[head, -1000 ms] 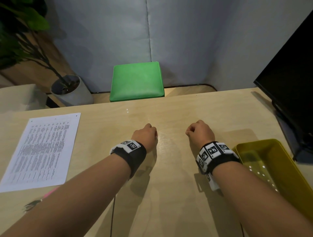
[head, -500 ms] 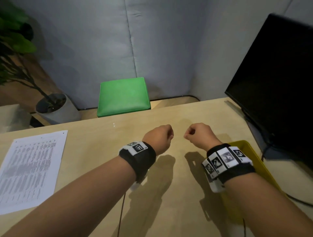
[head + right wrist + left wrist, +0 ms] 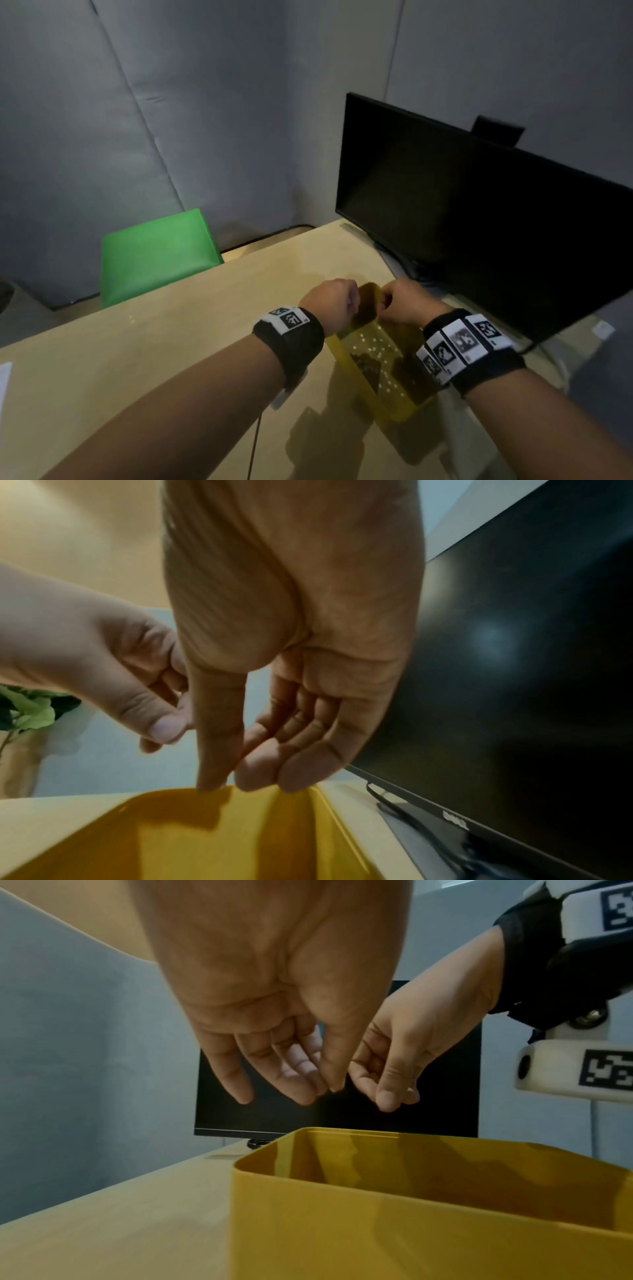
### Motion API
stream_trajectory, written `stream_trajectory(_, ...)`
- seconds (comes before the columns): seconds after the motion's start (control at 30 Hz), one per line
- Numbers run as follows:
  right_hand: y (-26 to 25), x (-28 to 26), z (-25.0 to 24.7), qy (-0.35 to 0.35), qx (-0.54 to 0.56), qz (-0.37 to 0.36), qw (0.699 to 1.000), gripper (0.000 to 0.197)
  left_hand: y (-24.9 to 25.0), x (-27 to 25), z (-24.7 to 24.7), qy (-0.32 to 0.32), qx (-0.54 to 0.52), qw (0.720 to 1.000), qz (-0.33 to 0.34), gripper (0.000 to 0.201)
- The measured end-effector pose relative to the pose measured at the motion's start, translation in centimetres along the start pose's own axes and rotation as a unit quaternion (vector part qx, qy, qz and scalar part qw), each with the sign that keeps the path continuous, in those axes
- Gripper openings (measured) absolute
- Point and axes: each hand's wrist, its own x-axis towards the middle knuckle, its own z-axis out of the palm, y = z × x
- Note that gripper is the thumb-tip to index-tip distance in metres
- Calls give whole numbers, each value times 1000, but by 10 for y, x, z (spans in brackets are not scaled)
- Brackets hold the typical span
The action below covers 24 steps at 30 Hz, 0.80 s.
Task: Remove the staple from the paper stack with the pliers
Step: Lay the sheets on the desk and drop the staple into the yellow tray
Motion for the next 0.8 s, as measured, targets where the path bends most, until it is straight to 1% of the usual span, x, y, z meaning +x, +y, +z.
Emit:
stream_trajectory(0.1,18,-9,4,-3,8,12,1000,9,13,5,8,-26,16,1000,0,9)
stream_trajectory(0.23,27,-14,8,-16,15,14,1000,11,17,5,14,-46,51,998,2,23)
stream_trajectory(0.37,29,-14,11,-10,11,11,1000,18,11,2,18,-37,79,996,0,16)
stream_trajectory(0.43,29,-12,13,-10,15,10,1000,16,8,0,19,-32,78,996,-8,15)
stream_trajectory(0.5,27,-10,15,-6,20,10,1000,12,4,-1,19,-41,80,996,-12,19)
stream_trajectory(0.63,22,-6,21,-6,16,19,1000,15,-5,-4,19,-51,93,994,-22,20)
stream_trajectory(0.73,19,-3,22,-9,4,19,1000,13,-9,-7,19,-48,91,994,-20,20)
stream_trajectory(0.8,15,-1,22,-10,0,16,1000,12,-13,-8,19,-46,91,995,-20,24)
